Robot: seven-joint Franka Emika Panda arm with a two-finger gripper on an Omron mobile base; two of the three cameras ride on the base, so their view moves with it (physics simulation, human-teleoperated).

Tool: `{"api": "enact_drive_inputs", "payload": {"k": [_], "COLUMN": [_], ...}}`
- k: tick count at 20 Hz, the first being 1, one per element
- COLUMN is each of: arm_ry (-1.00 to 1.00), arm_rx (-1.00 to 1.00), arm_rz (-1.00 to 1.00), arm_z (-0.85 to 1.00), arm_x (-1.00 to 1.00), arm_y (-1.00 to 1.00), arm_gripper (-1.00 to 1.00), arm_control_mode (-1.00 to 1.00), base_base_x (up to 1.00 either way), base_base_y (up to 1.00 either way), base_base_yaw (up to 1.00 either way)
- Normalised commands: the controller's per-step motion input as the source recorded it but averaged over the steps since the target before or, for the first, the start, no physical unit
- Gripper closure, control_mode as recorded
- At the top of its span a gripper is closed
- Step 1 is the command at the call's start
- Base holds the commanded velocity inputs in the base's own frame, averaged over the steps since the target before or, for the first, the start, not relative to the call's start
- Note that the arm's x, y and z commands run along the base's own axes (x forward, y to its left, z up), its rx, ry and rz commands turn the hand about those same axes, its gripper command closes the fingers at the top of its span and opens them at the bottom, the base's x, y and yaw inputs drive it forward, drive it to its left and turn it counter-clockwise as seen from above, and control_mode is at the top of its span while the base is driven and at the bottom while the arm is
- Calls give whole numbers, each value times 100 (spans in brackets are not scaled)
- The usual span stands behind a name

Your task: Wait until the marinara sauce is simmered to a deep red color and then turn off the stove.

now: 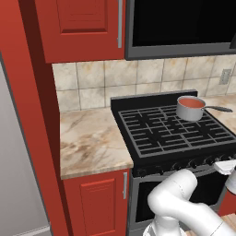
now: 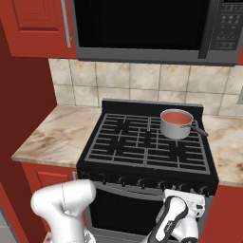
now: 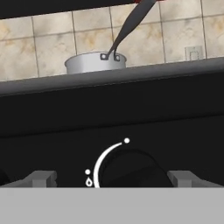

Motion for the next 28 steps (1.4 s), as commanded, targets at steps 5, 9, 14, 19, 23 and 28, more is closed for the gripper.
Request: {"api": "enact_drive_inputs", "payload": {"k": [5,9,14,19,23,28], "arm_ry": [0,0,0,0,0,-1], "arm_rx": [0,0,0,0,0,0], "arm_rz": [0,0,0,0,0,0], "arm_z": [0,0,0,0,-14,-20], "arm_x": [9,0,0,0,0,0], "arm_y": [-3,-8,-11,-7,0,0], "arm_gripper": [-100,-100,-100,-100,-100,-100], "arm_control_mode": [-100,-100,-100,-100,-100,-100], "base_base_x": [0,0,0,0,0,0], "base_base_y": [0,0,0,0,0,0], "base_base_yaw": [0,0,0,0,0,0]}}
